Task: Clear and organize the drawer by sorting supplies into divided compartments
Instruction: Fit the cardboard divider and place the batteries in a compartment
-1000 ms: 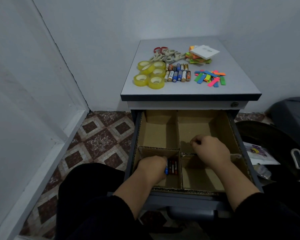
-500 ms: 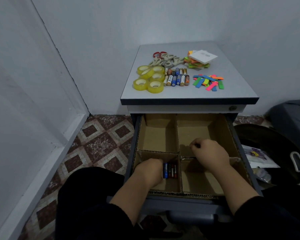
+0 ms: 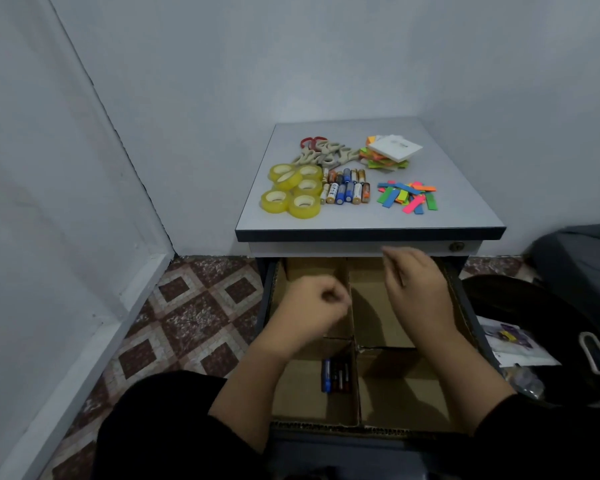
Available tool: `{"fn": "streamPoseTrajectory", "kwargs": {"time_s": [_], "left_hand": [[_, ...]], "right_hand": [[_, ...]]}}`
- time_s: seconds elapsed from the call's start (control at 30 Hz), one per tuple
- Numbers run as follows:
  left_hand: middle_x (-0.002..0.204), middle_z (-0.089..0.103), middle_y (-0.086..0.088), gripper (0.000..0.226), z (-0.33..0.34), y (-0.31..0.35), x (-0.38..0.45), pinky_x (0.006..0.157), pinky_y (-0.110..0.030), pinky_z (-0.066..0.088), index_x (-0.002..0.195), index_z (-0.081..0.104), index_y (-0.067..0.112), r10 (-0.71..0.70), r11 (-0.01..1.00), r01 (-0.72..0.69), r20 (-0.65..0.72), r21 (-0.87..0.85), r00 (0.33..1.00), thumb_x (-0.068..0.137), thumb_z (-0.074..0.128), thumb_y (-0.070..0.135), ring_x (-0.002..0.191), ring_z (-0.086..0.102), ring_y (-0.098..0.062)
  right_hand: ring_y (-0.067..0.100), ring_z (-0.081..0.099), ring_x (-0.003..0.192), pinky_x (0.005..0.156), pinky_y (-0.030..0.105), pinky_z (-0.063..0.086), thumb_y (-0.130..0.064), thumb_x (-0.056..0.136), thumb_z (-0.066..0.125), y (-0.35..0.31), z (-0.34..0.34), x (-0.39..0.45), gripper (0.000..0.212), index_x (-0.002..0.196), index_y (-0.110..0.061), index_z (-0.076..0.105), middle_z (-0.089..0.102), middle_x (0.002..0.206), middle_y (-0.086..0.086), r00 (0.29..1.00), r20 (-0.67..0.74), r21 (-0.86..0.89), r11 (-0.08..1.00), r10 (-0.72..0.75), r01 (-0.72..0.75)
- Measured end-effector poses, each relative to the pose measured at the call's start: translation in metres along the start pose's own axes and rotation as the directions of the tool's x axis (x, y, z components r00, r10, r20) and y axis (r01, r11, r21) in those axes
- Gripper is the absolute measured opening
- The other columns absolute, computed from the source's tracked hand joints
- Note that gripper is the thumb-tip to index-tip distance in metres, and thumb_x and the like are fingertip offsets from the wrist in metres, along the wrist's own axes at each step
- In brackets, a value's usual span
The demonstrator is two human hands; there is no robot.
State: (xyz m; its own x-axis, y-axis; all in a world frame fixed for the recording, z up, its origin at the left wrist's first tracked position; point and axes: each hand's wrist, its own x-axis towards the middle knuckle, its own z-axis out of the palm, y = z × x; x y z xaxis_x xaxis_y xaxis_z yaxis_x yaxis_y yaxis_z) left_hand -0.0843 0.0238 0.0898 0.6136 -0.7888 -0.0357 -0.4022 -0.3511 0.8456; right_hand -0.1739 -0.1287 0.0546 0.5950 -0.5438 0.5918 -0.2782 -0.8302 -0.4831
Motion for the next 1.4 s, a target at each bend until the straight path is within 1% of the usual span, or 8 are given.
{"fn": "streamPoseTrajectory", "kwargs": {"time_s": [0.17,0.47,0.63,0.77,0.93,1.13,1.3,1.4], "left_hand": [[0.118,0.06,-0.001,0.028,0.006,0.037,0.063,0.093,-0.026,0.045,0.12,0.063,0.015,0.236,0.956,-0.154,-0.347,0.249,0.908,0.097,0.047,0.012,0.11,0.054,-0.013],[0.127,0.047,-0.012,0.034,0.007,0.053,0.129,0.084,-0.035,0.044,0.131,0.053,0.015,0.195,0.803,0.045,-0.334,0.594,0.922,0.101,0.037,0.019,0.111,0.051,-0.028],[0.112,0.052,-0.011,0.024,0.008,0.044,0.125,0.067,-0.029,0.037,0.11,0.06,0.008,0.275,0.838,-0.005,-0.415,0.545,0.867,0.099,0.041,0.019,0.095,0.054,-0.024],[0.114,0.052,-0.01,0.028,0.007,0.046,0.12,0.067,-0.028,0.037,0.122,0.054,0.012,0.297,0.869,-0.056,-0.427,0.491,0.854,0.099,0.041,0.021,0.093,0.052,-0.022],[0.11,0.051,-0.011,0.027,0.006,0.052,0.121,0.064,-0.028,0.033,0.109,0.059,0.011,0.26,0.845,-0.01,-0.393,0.535,0.882,0.101,0.04,0.027,0.08,0.043,-0.017],[0.116,0.055,-0.012,0.032,0.001,0.056,0.115,0.071,-0.032,0.04,0.124,0.052,0.007,0.169,0.878,0.043,-0.392,0.477,0.904,0.094,0.052,0.017,0.104,0.055,-0.028],[0.126,0.054,-0.011,0.038,-0.003,0.059,0.106,0.074,-0.032,0.041,0.131,0.05,0.011,0.083,0.824,0.108,-0.307,0.556,0.948,0.095,0.05,0.023,0.111,0.054,-0.026],[0.129,0.056,-0.007,0.041,-0.011,0.056,0.082,0.084,-0.034,0.043,0.132,0.052,0.015,0.047,0.899,0.067,-0.247,0.432,0.968,0.093,0.05,0.024,0.113,0.054,-0.024]], "right_hand": [[0.025,0.054,0.117,0.097,0.032,0.042,-0.008,0.095,0.052,-0.016,0.004,0.056,0.033,0.128,-0.004,0.058,0.06,0.124,0.013,0.999,0.05,-0.056,0.998,-0.01,0.013],[0.028,0.053,0.104,0.073,0.029,0.039,-0.019,0.1,0.042,-0.022,0.008,0.115,0.035,0.135,-0.018,0.049,0.044,0.126,0.014,0.936,0.338,-0.203,0.979,0.094,-0.025],[0.019,0.048,0.085,0.067,0.029,0.036,-0.022,0.1,0.044,-0.022,0.009,0.107,0.025,0.116,-0.01,0.058,0.048,0.116,0.011,0.964,0.249,-0.164,0.985,0.089,-0.049],[0.022,0.053,0.1,0.071,0.025,0.033,-0.025,0.1,0.046,-0.023,0.006,0.098,0.029,0.122,-0.009,0.057,0.052,0.12,0.011,0.979,0.18,-0.148,0.987,0.09,-0.064],[0.023,0.054,0.099,0.072,0.026,0.035,-0.019,0.1,0.044,-0.026,0.003,0.099,0.027,0.118,-0.008,0.06,0.051,0.118,0.013,0.975,0.198,-0.158,0.985,0.101,-0.07],[0.024,0.055,0.098,0.074,0.031,0.041,-0.019,0.099,0.046,-0.027,0.004,0.104,0.024,0.111,-0.007,0.062,0.06,0.111,0.013,0.969,0.212,-0.205,0.975,0.129,-0.085],[0.028,0.051,0.111,0.078,0.029,0.036,-0.018,0.096,0.05,-0.034,-0.001,0.096,0.037,0.131,-0.006,0.05,0.051,0.126,0.018,0.948,0.26,-0.207,0.97,0.182,-0.13],[0.026,0.049,0.115,0.084,0.029,0.04,-0.019,0.095,0.051,-0.034,-0.009,0.079,0.049,0.142,-0.013,0.04,0.048,0.131,0.017,0.941,0.271,-0.051,0.98,0.201,-0.195]]}}
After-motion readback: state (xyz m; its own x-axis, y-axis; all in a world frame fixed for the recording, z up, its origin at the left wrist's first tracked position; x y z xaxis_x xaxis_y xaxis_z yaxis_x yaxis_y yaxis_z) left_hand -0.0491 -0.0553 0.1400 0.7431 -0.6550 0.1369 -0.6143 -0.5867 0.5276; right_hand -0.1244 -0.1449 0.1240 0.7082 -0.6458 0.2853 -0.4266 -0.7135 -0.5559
